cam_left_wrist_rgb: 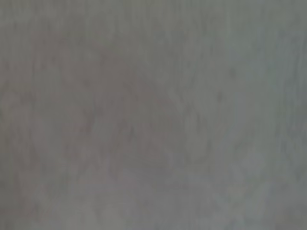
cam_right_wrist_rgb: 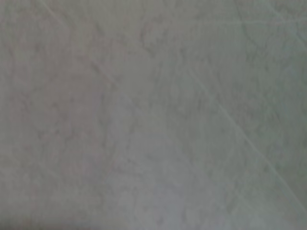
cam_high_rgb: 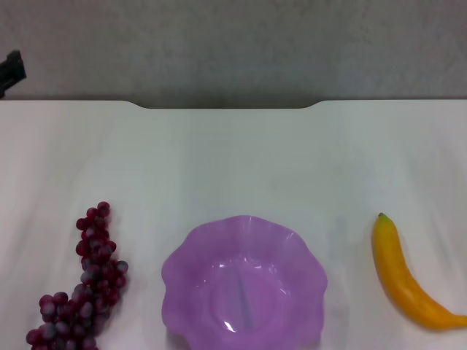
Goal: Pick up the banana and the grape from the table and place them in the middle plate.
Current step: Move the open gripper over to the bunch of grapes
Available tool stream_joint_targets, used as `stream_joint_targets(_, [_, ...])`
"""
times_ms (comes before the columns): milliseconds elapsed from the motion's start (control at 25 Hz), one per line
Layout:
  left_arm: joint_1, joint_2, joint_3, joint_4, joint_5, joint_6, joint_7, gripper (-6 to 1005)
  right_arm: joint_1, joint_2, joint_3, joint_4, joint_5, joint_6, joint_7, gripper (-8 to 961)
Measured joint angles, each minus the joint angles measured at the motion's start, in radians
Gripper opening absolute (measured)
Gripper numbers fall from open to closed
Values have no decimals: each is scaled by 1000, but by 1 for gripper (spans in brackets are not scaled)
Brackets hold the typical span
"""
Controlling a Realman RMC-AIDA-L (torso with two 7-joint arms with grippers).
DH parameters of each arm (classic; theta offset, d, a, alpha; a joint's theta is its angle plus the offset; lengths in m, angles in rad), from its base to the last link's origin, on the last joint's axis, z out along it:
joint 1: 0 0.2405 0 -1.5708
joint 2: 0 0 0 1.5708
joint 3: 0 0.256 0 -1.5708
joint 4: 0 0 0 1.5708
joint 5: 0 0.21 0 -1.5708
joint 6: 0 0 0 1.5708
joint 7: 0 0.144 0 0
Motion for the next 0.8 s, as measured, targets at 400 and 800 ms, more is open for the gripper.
stream_joint_targets(400, [-180,3,-145,-45,30,-537,-21,851,6,0,1,-12,0,27,7,756])
stream_joint_targets(800, [-338,8,-259,-8,31,-937,90,844,6,0,1,-22,0,28,7,756])
